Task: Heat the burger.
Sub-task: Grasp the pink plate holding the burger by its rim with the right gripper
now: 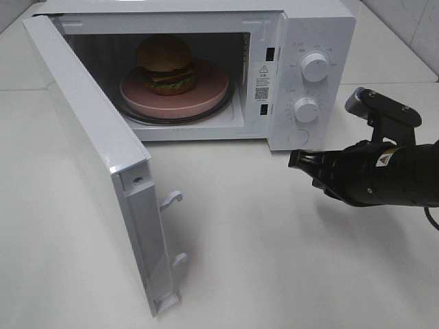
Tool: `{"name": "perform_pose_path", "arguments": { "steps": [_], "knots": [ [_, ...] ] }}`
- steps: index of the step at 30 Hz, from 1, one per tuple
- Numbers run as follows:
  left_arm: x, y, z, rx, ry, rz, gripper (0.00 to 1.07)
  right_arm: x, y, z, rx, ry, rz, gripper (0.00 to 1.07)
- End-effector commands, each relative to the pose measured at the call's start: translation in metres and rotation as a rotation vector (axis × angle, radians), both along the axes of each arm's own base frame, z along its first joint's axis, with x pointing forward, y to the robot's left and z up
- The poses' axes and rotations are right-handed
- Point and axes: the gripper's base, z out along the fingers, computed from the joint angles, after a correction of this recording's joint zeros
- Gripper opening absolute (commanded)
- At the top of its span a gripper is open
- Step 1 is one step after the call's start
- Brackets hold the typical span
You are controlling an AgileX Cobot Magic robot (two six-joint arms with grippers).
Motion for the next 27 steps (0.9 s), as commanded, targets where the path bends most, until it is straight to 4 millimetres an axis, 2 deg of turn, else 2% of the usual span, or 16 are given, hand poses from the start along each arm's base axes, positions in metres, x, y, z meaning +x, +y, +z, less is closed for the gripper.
{"name": "perform_pose_path", "arguments": {
  "steps": [1,6,8,9,10,11,12,13,14,15,16,18,20,23,25,27],
  "knots": [
    [-0.001,0.0,0.0,-0.009,-0.002,0.003,1.01,-0.006,0.0,0.003,-0.079,0.024,0.118,0.04],
    [-0.001,0.0,0.0,-0.009,-0.002,0.003,1.01,-0.011,0.001,0.009,-0.2,0.002,0.303,0.15],
    [-0.001,0.0,0.0,-0.009,-0.002,0.003,1.01,-0.008,0.005,0.015,-0.276,-0.002,0.443,0.34],
    [-0.001,0.0,0.0,-0.009,-0.002,0.003,1.01,-0.007,0.008,0.019,-0.308,0.02,0.528,0.5],
    [-0.001,0.0,0.0,-0.009,-0.002,0.003,1.01,-0.007,0.008,0.019,-0.308,0.02,0.528,0.5],
    [-0.001,0.0,0.0,-0.009,-0.002,0.003,1.01,-0.005,0.01,0.022,-0.323,0.031,0.575,0.6],
    [-0.001,0.0,0.0,-0.009,-0.002,0.003,1.01,-0.003,0.014,0.027,-0.358,0.047,0.669,0.79],
    [-0.001,0.0,0.0,-0.009,-0.002,0.003,1.01,-0.003,0.014,0.027,-0.358,0.047,0.669,0.79],
    [-0.001,0.0,0.0,-0.009,-0.002,0.003,1.01,-0.002,0.016,0.031,-0.374,0.055,0.716,0.88],
    [-0.001,0.0,0.0,-0.009,-0.002,0.003,1.01,-0.002,0.016,0.031,-0.374,0.055,0.716,0.88],
    [-0.001,0.0,0.0,-0.009,-0.002,0.003,1.01,0.002,0.019,0.039,-0.398,0.066,0.784,0.99],
    [-0.001,0.0,0.0,-0.009,-0.002,0.003,1.01,0.004,0.02,0.043,-0.41,0.064,0.809,1.01],
    [-0.001,0.0,0.0,-0.009,-0.002,0.003,1.01,0.013,0.023,0.06,-0.508,0.04,0.948,1.0],
    [-0.001,0.0,0.0,-0.009,-0.002,0.003,1.01,0.014,0.023,0.063,-0.538,0.036,0.998,1.0],
    [-0.001,0.0,0.0,-0.009,-0.002,0.003,1.01,0.019,0.026,0.079,-0.646,0.006,1.199,0.99],
    [-0.001,0.0,0.0,-0.009,-0.002,0.003,1.01,0.02,0.026,0.081,-0.667,0.0,1.235,0.99]
  ]
}}
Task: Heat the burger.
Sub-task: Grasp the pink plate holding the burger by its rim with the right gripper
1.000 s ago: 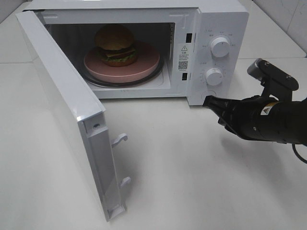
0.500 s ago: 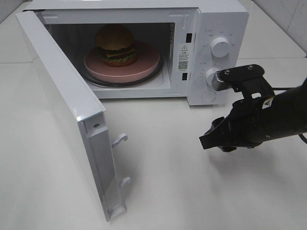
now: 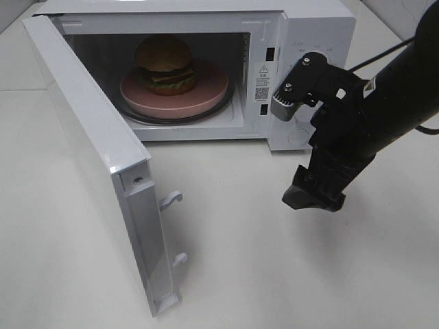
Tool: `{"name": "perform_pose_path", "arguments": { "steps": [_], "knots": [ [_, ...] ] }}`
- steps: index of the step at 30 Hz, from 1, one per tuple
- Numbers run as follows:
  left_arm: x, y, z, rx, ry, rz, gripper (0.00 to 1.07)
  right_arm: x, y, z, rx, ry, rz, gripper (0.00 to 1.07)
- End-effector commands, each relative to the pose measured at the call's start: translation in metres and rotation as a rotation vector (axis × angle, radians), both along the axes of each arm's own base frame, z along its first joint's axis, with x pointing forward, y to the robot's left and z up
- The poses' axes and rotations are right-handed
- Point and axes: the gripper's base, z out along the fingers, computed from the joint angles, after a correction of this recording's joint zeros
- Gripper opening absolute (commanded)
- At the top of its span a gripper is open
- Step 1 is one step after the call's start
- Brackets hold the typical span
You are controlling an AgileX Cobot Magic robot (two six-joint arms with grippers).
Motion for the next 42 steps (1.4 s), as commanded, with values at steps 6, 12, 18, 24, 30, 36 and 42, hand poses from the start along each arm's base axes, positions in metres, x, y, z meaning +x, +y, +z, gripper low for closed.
{"name": "perform_pose_path", "arguments": {
  "steps": [6,12,18,24,30,36,42],
  "knots": [
    [-0.001,0.0,0.0,-0.009,-0.002,0.003,1.01,0.01,0.015,0.027,-0.182,-0.094,0.449,0.95],
    [-0.001,0.0,0.0,-0.009,-0.002,0.003,1.01,0.019,0.034,0.027,-0.206,-0.108,0.58,0.95],
    [-0.001,0.0,0.0,-0.009,-0.002,0.003,1.01,0.041,0.078,0.025,-0.187,-0.137,0.65,0.94],
    [-0.001,0.0,0.0,-0.009,-0.002,0.003,1.01,0.057,0.11,0.022,-0.189,-0.178,0.729,0.92],
    [-0.001,0.0,0.0,-0.009,-0.002,0.003,1.01,0.075,0.131,0.011,-0.185,-0.148,0.757,0.9],
    [-0.001,0.0,0.0,-0.009,-0.002,0.003,1.01,0.088,0.143,0.002,-0.183,-0.132,0.755,0.88],
    [-0.001,0.0,0.0,-0.009,-0.002,0.003,1.01,0.102,0.153,-0.003,-0.177,-0.15,0.751,0.86]
  ]
}}
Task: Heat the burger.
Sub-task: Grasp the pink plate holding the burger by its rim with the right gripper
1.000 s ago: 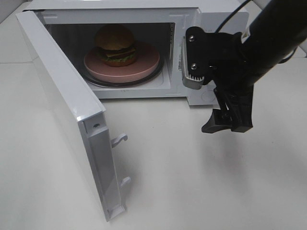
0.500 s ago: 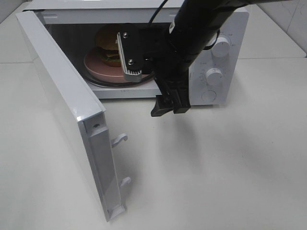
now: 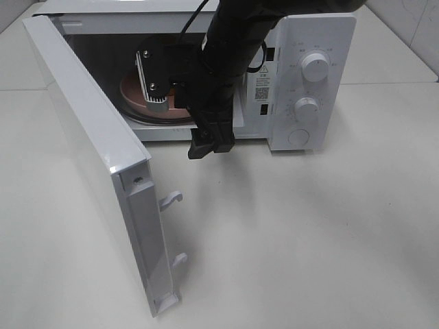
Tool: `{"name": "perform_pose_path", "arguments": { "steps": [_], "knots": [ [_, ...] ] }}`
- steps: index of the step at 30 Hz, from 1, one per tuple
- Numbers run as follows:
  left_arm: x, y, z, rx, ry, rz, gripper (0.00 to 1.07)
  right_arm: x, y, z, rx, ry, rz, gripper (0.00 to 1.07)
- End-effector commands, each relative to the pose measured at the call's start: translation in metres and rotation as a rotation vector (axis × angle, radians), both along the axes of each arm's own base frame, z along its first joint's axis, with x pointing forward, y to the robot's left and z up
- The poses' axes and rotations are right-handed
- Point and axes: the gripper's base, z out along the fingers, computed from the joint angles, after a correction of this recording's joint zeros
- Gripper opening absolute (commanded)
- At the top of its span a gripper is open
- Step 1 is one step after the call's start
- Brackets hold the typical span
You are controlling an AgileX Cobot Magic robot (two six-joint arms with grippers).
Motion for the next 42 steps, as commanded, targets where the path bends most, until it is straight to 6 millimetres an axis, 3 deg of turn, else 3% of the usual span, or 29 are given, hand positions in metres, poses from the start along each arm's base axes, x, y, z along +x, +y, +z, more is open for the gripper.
{"name": "perform_pose_path", "arguments": {
  "steps": [1,17,26,42],
  "knots": [
    [-0.001,0.0,0.0,-0.009,-0.002,0.003,1.01,0.003,0.006,-0.001,0.004,0.005,0.008,0.86],
    [-0.001,0.0,0.0,-0.009,-0.002,0.003,1.01,0.04,0.033,-0.02,0.024,0.044,-0.147,0.83],
    [-0.001,0.0,0.0,-0.009,-0.002,0.003,1.01,0.045,0.034,-0.031,0.004,0.043,-0.156,0.81],
    [-0.001,0.0,0.0,-0.009,-0.002,0.003,1.01,0.046,0.034,-0.031,0.013,0.033,-0.165,0.79]
  ]
}}
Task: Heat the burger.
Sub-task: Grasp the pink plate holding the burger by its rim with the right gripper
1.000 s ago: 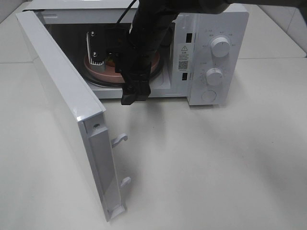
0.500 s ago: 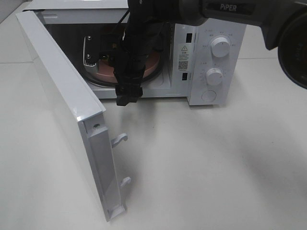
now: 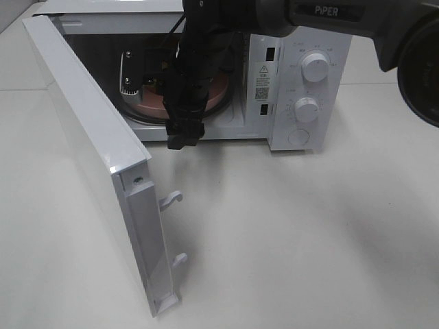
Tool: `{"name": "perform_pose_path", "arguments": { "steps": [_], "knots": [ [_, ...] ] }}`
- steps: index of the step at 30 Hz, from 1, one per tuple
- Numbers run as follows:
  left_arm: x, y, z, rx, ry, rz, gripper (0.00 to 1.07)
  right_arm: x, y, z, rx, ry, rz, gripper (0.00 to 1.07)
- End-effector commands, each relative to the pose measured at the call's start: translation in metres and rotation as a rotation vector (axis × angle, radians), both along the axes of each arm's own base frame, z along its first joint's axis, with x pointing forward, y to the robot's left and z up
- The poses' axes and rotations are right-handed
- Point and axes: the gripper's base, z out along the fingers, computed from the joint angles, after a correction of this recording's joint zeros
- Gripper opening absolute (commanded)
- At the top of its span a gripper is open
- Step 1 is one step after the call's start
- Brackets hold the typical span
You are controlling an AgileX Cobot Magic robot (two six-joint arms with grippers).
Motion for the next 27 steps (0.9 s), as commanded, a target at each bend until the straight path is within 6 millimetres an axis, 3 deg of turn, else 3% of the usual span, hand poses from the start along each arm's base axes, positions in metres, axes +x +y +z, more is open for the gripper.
{"name": "perform_pose_path", "arguments": {
  "steps": [1,27],
  "knots": [
    [-0.001,0.0,0.0,-0.009,-0.002,0.003,1.01,-0.001,0.003,-0.001,0.005,0.002,-0.007,0.78],
    [-0.001,0.0,0.0,-0.009,-0.002,0.003,1.01,0.01,-0.004,0.001,-0.005,-0.077,-0.082,0.76]
  ]
}}
